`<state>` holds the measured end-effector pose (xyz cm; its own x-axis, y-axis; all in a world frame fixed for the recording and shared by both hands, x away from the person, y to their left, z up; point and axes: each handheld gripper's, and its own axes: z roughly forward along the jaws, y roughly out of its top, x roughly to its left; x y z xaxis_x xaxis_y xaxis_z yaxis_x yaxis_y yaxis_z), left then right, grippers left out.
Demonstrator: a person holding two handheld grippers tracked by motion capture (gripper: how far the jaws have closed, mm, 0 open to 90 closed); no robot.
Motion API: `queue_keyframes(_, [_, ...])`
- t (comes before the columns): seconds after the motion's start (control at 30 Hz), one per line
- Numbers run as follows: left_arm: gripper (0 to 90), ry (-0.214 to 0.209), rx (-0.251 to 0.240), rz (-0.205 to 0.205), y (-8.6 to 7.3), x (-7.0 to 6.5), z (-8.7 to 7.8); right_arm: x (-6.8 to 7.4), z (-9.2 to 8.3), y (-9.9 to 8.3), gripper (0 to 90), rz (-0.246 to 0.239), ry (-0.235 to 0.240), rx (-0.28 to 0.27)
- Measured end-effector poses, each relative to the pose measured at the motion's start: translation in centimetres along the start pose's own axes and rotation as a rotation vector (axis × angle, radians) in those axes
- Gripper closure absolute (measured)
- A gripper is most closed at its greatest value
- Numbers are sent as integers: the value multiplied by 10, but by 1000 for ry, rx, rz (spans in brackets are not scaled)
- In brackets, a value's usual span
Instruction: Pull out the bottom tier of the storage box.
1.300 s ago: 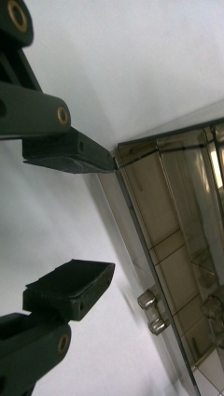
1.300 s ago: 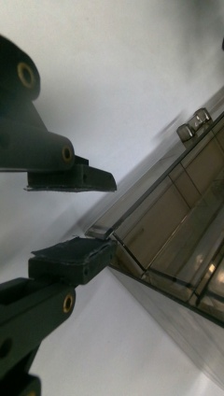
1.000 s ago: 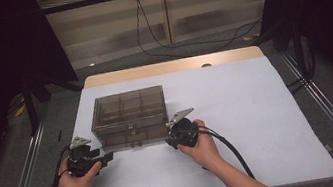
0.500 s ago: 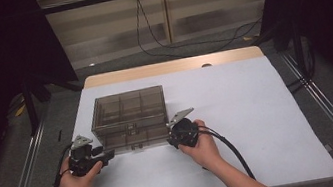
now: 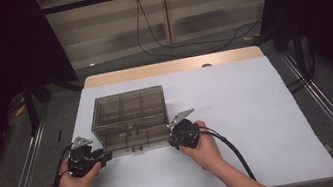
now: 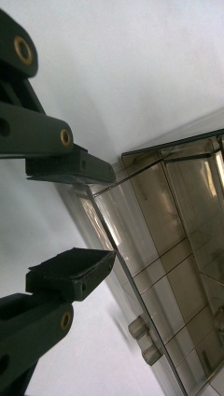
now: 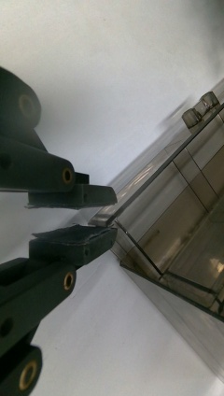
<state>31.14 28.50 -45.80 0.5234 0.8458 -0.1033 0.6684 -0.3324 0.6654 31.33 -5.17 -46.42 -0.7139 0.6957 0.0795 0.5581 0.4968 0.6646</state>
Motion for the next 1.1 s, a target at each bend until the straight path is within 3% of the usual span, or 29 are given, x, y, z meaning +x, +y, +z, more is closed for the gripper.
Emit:
queue_keyframes(0.47, [577,9,9,-12,0,-1,-3,1,-2,-1,793,3,15,8])
queue_keyframes(0.73, [603,2,-9,-45,-1,-1,-5,3,-3,-2,795,-2,38,21])
queue_keyframes(1.0, [544,-32,9,-24,-3,0,-6,3,-3,-3,795,-17,34,28])
queue_keyframes(1.1, [532,-36,48,7,-4,-1,-3,3,-4,-3,792,-18,36,27])
